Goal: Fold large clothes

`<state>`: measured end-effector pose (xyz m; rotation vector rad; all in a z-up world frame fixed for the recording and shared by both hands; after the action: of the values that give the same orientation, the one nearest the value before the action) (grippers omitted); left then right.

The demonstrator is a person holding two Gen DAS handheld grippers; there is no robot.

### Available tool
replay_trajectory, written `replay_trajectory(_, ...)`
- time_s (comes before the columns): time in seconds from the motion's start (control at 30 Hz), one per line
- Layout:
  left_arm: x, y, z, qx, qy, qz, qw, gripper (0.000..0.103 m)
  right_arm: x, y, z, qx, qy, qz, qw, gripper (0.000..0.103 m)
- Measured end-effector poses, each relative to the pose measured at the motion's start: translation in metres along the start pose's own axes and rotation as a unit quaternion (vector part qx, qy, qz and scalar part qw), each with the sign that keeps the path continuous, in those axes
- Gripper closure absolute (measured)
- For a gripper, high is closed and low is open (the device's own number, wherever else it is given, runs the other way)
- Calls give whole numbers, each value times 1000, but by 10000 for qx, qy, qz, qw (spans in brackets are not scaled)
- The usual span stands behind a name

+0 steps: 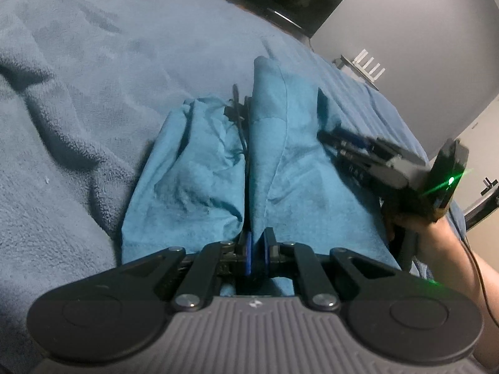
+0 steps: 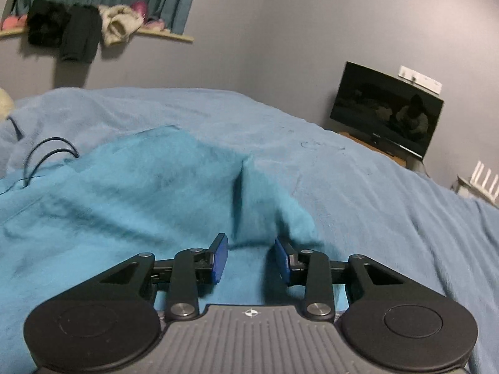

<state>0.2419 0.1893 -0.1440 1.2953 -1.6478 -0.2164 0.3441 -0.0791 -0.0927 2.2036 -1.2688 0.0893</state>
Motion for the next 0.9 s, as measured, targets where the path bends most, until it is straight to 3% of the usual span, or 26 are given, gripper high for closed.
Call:
replay_trajectory(0.13,-1,-3,0,-27,37,16,10000,99,13,22,-20,708,-539,-65,9960,66)
replay_trajectory(0.17,-4,-3,1,-34,37,4,10000,99,17,23,-20,709,-674,3,9952,66)
replay_trajectory(0.23,-7,-6,1,-35,51,-12,10000,98,23,11,-13,319,-747,126,9966,66)
replay_trajectory(0.3,-5,-4,1,-22,50,-38,10000,98,26,-4,0,-211,-837,-7,9963,62)
replay_trajectory(0.37,-6,-6,0,-21,52,-59,10000,98,39,1,2,-161,-1462,-214,9889,62)
replay_trajectory(0.47,-8,-6,0,-18,97,-61,9999,98,67,28,6,243,-2682,-460,9619,59)
replay_trajectory(0.53,-9,-6,0,-12,105,-61,9999,99,84,51,18,360,-3190,-430,9461,41)
replay_trajectory(0.57,-9,-6,0,-9,101,-62,9999,99,93,61,26,382,-3315,-421,9417,25)
replay_trajectory(0.6,-9,-6,0,-5,95,-64,9999,99,99,70,34,375,-3413,-474,9380,17)
replay_trajectory(0.67,-10,-6,1,-5,82,-66,9999,99,107,83,54,175,-3616,-692,9296,15)
replay_trajectory(0.73,-10,-6,1,-11,76,-71,9999,99,116,85,77,-100,-3916,-1086,9137,13)
replay_trajectory(0.9,-9,-6,1,-17,73,-84,9999,99,111,72,125,-654,-4813,-2204,8459,10)
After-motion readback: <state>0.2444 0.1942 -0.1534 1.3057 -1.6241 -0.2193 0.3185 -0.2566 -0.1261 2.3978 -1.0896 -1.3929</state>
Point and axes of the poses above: each gripper's, at about its wrist camera, not at the fingertips, and y roughly against the way its jaws point, x to its right, z to its underside, the point moved 7 cm from there along -y, roughly the way its jaws point, and after that the axes turned 6 degrees about y, right-handed, at the moved point
